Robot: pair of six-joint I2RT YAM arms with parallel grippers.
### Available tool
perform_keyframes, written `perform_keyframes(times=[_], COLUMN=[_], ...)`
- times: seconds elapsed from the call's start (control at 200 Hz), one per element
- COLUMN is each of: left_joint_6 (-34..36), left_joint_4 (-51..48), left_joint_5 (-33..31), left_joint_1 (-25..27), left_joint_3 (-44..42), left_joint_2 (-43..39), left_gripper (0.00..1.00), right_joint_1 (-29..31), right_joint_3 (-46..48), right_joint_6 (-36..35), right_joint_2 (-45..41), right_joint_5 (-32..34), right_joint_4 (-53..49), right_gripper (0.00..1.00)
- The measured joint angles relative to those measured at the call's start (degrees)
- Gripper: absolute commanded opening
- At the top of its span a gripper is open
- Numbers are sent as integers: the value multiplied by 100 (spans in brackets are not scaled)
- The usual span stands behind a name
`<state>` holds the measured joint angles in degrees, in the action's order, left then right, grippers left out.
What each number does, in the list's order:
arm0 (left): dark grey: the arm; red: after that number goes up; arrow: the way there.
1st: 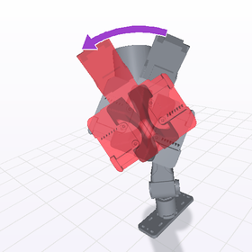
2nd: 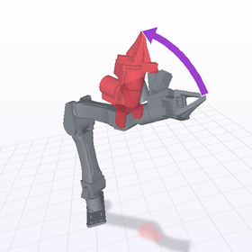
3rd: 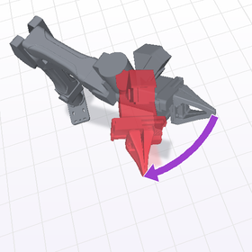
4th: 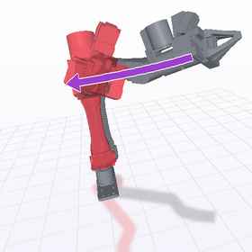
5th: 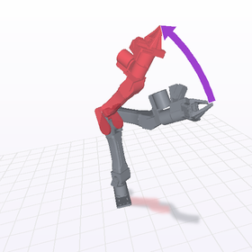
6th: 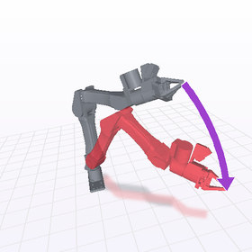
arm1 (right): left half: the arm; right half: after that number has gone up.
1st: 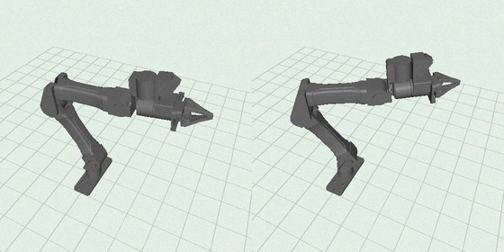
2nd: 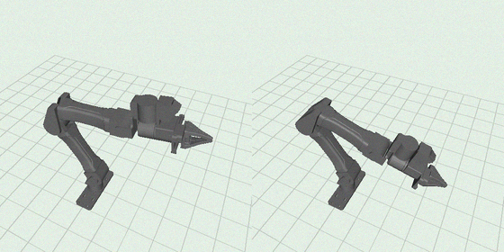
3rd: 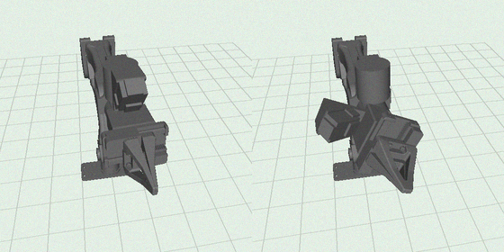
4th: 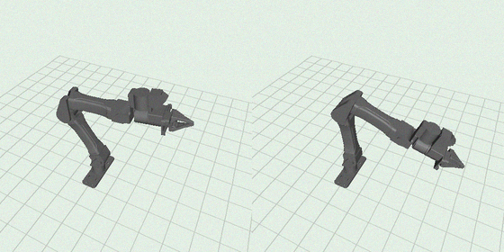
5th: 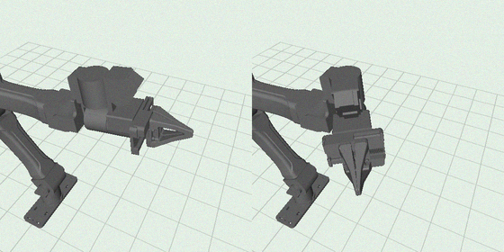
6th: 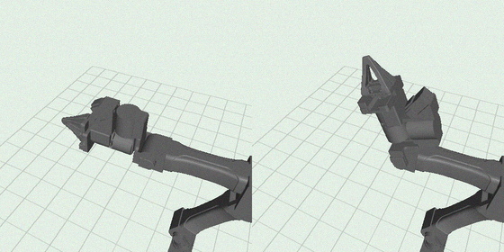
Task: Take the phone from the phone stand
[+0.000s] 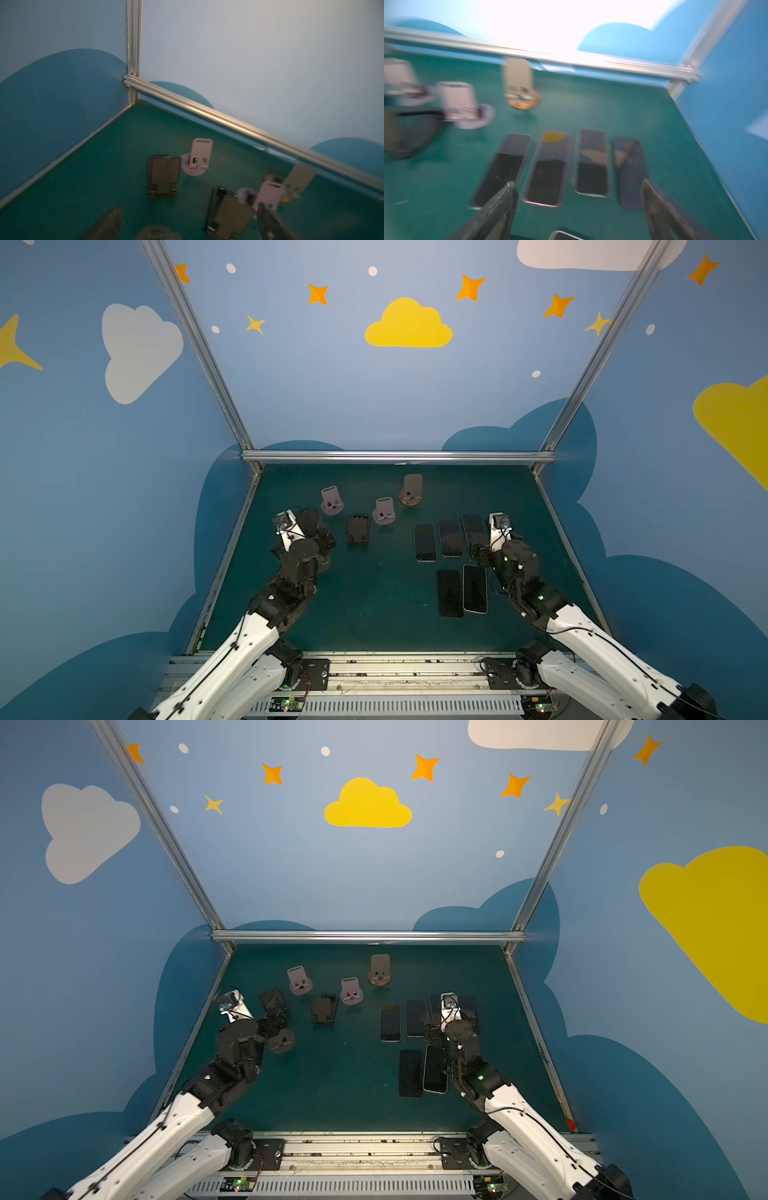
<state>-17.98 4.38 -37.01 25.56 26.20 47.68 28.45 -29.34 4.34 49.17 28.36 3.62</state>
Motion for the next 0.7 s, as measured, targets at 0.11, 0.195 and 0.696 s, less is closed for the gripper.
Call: perform_keyframes(times=[0.11,0.195,0.696], left_joint_6=[127,131,-2087], left_joint_4=[42,61,-2247], left_joint_5=[-116,-219,636], left_joint_1=[-396,-498,-942], left_joint_3=[-232,-105,1860], left_joint_2=[507,632,-796], left_gripper=[100,100,100], right_joint_1=[-398,-549,-1224], right_joint_3=[-195,-389,-1585], right_joint_6=[273,472,1773], right_joint_2=[133,278,291], right_joint_5=[33,-46,-931], right_joint_4=[70,81,-1707], right_gripper=[93,93,90])
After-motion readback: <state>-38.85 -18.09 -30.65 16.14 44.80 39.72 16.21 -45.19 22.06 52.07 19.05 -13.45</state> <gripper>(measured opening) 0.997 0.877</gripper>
